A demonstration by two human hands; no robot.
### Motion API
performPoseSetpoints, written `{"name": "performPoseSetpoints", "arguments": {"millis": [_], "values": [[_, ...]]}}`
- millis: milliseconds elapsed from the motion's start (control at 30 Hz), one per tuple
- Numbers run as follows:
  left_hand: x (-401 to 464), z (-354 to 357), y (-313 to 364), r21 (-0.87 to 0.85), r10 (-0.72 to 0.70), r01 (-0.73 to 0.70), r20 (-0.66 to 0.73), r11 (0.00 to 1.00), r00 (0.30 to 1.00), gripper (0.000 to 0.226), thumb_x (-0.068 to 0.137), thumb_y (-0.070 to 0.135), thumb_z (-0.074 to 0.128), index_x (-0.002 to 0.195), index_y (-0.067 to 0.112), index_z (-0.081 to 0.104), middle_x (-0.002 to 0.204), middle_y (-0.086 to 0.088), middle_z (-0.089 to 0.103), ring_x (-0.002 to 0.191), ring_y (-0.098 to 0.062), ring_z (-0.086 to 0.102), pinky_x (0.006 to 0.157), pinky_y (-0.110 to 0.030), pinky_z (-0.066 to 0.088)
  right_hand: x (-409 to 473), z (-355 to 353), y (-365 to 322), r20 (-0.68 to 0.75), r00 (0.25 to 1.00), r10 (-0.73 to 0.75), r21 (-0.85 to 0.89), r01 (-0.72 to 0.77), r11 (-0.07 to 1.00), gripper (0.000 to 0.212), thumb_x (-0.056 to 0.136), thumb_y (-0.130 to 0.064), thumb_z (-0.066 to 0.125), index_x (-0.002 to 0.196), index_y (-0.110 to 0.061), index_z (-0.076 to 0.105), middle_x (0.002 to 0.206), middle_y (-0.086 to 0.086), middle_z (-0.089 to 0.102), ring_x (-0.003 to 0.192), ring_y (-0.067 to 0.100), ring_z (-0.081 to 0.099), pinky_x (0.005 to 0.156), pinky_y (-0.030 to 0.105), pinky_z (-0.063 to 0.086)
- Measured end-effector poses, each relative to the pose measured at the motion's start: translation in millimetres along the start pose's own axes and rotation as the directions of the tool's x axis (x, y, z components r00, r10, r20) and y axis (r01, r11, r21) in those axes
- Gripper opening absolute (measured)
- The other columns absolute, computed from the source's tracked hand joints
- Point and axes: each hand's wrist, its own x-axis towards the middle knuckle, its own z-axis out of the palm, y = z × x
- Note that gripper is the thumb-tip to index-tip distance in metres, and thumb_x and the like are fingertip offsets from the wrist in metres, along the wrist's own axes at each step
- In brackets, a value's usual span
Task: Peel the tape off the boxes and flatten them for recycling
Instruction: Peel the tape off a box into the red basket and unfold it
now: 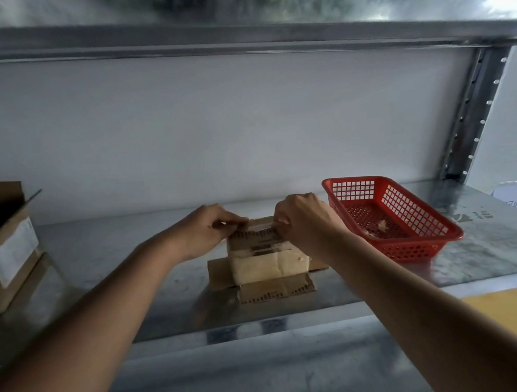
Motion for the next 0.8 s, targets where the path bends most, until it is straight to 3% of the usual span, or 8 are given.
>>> {"name": "performPoseSetpoints", "arguments": {"millis": [133, 233, 333, 400, 467, 500, 667, 800], "values": [[-7, 1, 6, -0.036, 0.001, 0.0, 0.036, 0.999, 0.999, 0.029, 0.101, 0.019, 0.065, 0.113, 0.044, 0.073, 0.109, 0.023, 0.068, 0.112, -0.003, 0.062, 0.107, -0.033, 0.049, -2, -2, 1, -0.023, 0.999, -0.048, 0.059, 0.049, 0.997, 0.029, 0.1, -0.01, 0.061, 0.127, -0.017, 0.068, 0.113, 0.005, 0.075, 0.096, 0.024, 0.071, 0.072, 0.039, 0.061], [-13, 2, 10, -0.159, -0.033, 0.043, 0.063, 0.986, 0.997, 0.029, 0.099, 0.013, 0.068, 0.117, 0.035, 0.075, 0.116, 0.016, 0.074, 0.113, -0.004, 0.067, 0.11, -0.034, 0.049, -2, -1, -9, -0.017, 0.99, -0.141, 0.142, 0.142, 0.98, 0.024, 0.099, -0.016, 0.066, 0.121, -0.022, 0.074, 0.111, 0.003, 0.077, 0.094, 0.022, 0.073, 0.072, 0.036, 0.059], [-19, 3, 10, -0.196, -0.042, 0.061, 0.099, 0.979, 0.994, 0.03, 0.095, 0.013, 0.073, 0.117, 0.034, 0.075, 0.112, 0.017, 0.076, 0.108, 0.0, 0.069, 0.108, -0.033, 0.05, 1, 0, -16, 0.039, 0.984, -0.174, 0.171, 0.165, 0.971, 0.024, 0.095, -0.02, 0.073, 0.119, -0.023, 0.077, 0.108, 0.003, 0.077, 0.088, 0.021, 0.072, 0.074, 0.041, 0.061], [-22, 6, 8, -0.194, -0.049, 0.07, 0.11, 0.979, 0.993, 0.043, 0.089, 0.031, 0.081, 0.131, 0.031, 0.07, 0.12, 0.016, 0.073, 0.113, 0.0, 0.066, 0.109, -0.035, 0.049, 5, -1, -17, 0.053, 0.983, -0.174, 0.113, 0.167, 0.979, 0.024, 0.093, -0.02, 0.074, 0.117, -0.025, 0.078, 0.109, 0.001, 0.076, 0.088, 0.02, 0.07, 0.074, 0.042, 0.061], [-26, 12, 6, -0.14, -0.053, 0.07, 0.116, 0.988, 0.992, 0.079, 0.074, 0.063, 0.084, 0.142, 0.031, 0.06, 0.126, 0.018, 0.068, 0.116, 0.001, 0.064, 0.109, -0.036, 0.049, 9, -3, -19, 0.055, 0.982, -0.183, 0.071, 0.179, 0.981, 0.021, 0.093, -0.019, 0.074, 0.112, -0.027, 0.079, 0.107, -0.002, 0.075, 0.087, 0.019, 0.069, 0.074, 0.042, 0.061], [-27, 15, 5, -0.1, -0.049, 0.061, 0.118, 0.993, 0.992, 0.085, 0.068, 0.075, 0.081, 0.14, 0.035, 0.06, 0.123, 0.019, 0.069, 0.114, 0.002, 0.063, 0.106, -0.036, 0.05, 10, -4, -20, 0.055, 0.979, -0.196, 0.054, 0.193, 0.98, 0.02, 0.093, -0.019, 0.074, 0.11, -0.028, 0.079, 0.107, -0.002, 0.074, 0.088, 0.019, 0.069, 0.073, 0.042, 0.061], [-24, 22, -5, -0.051, -0.008, 0.016, 0.152, 0.999, 0.988, 0.047, 0.076, 0.078, 0.073, 0.112, 0.049, 0.064, 0.104, 0.022, 0.071, 0.094, 0.005, 0.064, 0.086, -0.036, 0.05, 11, -6, -29, 0.083, 0.924, -0.372, -0.17, 0.381, 0.909, 0.023, 0.1, -0.021, 0.065, 0.122, -0.026, 0.071, 0.115, -0.004, 0.071, 0.094, 0.018, 0.07, 0.076, 0.039, 0.061], [-22, 20, -3, -0.033, -0.03, 0.038, 0.203, 0.999, 0.979, 0.047, 0.073, 0.082, 0.071, 0.106, 0.048, 0.064, 0.099, 0.021, 0.07, 0.09, 0.005, 0.064, 0.083, -0.035, 0.049, 13, -10, -34, 0.167, 0.88, -0.444, -0.315, 0.475, 0.822, 0.017, 0.105, -0.026, 0.057, 0.118, -0.023, 0.067, 0.106, -0.004, 0.067, 0.091, 0.017, 0.068, 0.075, 0.033, 0.058]]}}
